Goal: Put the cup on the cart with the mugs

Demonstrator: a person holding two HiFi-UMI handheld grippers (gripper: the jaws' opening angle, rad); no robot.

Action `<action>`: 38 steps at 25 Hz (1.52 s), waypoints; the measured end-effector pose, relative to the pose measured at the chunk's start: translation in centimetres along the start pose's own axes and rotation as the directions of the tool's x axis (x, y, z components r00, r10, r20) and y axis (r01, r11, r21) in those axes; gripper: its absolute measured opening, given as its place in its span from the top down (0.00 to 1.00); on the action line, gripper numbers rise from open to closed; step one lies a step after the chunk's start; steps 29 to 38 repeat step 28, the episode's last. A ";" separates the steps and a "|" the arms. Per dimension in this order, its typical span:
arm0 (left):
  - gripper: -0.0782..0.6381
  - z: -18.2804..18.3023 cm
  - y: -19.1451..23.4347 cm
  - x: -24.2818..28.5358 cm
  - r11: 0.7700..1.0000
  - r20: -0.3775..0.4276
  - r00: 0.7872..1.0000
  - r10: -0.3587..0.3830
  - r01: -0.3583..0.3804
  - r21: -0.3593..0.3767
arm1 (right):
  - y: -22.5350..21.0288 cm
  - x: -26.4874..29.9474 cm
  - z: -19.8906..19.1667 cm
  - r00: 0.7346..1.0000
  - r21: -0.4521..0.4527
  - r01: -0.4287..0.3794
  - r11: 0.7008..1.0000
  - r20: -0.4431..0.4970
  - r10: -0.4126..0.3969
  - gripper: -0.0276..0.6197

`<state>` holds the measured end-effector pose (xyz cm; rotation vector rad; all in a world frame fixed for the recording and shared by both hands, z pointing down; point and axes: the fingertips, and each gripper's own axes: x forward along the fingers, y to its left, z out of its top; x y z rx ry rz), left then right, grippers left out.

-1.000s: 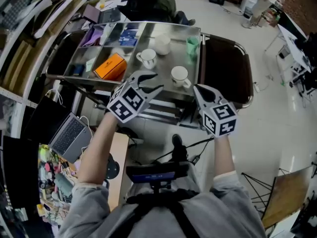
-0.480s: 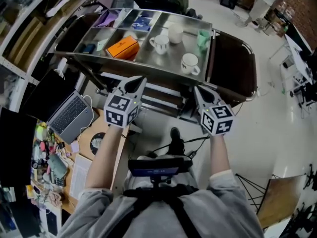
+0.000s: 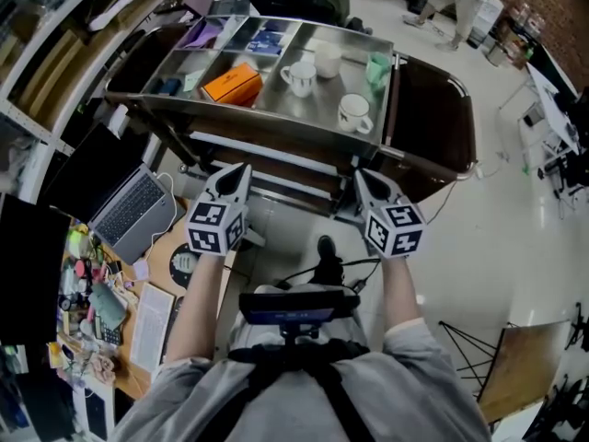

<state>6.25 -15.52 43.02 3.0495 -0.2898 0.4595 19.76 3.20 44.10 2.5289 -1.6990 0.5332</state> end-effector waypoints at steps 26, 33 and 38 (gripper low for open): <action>0.89 -2.5 3.0 -4.0 0.998 -0.002 0.999 0.051 -0.051 -0.039 | 4.0 1.4 -1.7 0.999 -0.045 -0.028 0.999 -0.039 0.026 0.98; 0.89 -2.7 3.0 -4.0 0.998 -0.005 0.999 0.051 -0.051 -0.042 | 4.1 1.6 -1.6 0.999 -0.047 -0.033 0.998 -0.041 0.031 0.98; 0.89 -2.7 3.0 -4.0 0.998 -0.005 0.999 0.051 -0.051 -0.042 | 4.1 1.6 -1.6 0.999 -0.047 -0.033 0.998 -0.041 0.031 0.98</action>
